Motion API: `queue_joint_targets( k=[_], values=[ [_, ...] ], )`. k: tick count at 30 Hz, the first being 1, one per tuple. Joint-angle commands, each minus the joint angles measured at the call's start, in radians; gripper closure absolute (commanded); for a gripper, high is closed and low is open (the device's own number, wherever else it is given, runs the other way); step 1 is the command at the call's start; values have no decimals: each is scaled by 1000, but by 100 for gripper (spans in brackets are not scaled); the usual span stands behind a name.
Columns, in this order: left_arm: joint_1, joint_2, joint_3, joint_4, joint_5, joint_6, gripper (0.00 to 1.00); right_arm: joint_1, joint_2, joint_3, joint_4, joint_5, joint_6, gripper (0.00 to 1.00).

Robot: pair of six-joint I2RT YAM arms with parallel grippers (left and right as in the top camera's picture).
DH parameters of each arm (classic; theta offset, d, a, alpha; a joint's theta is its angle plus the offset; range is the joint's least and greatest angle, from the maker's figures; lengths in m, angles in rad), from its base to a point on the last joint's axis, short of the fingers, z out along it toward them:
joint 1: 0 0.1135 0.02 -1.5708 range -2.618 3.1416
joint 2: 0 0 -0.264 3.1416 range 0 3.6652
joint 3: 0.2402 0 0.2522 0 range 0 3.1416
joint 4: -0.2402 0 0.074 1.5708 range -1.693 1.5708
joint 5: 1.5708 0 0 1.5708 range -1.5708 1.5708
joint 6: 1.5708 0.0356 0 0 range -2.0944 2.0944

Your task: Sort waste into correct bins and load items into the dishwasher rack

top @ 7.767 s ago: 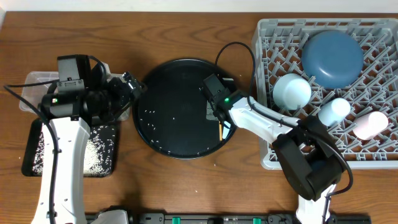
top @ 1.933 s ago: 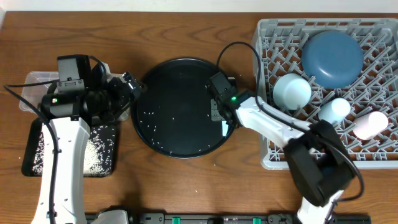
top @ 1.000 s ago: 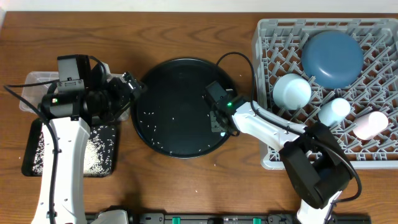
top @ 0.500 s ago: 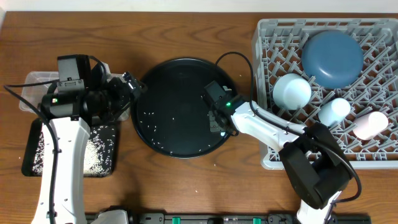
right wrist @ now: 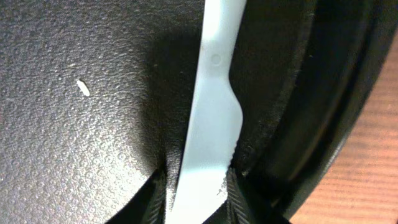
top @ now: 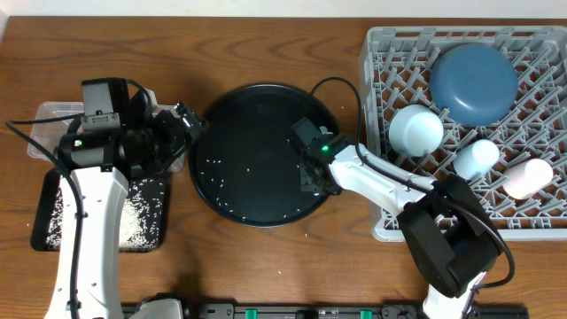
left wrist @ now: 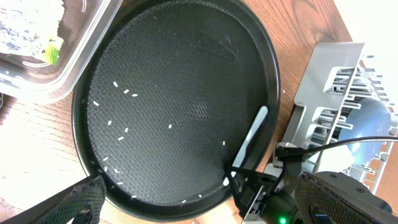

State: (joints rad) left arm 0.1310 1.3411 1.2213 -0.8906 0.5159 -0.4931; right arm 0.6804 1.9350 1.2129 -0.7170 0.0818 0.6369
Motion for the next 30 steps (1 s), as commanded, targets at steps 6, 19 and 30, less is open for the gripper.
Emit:
queue_joint_targets(
  k=[6, 19, 30],
  values=[
    [4, 5, 6, -3, -9, 10, 2, 8, 29, -18, 0, -19, 43, 99],
    [4, 5, 6, -3, -9, 10, 2, 7, 29, -18, -2, -19, 39, 99],
    [4, 5, 6, -3, -9, 10, 2, 7, 29, -18, -21, -19, 27, 99]
  ],
)
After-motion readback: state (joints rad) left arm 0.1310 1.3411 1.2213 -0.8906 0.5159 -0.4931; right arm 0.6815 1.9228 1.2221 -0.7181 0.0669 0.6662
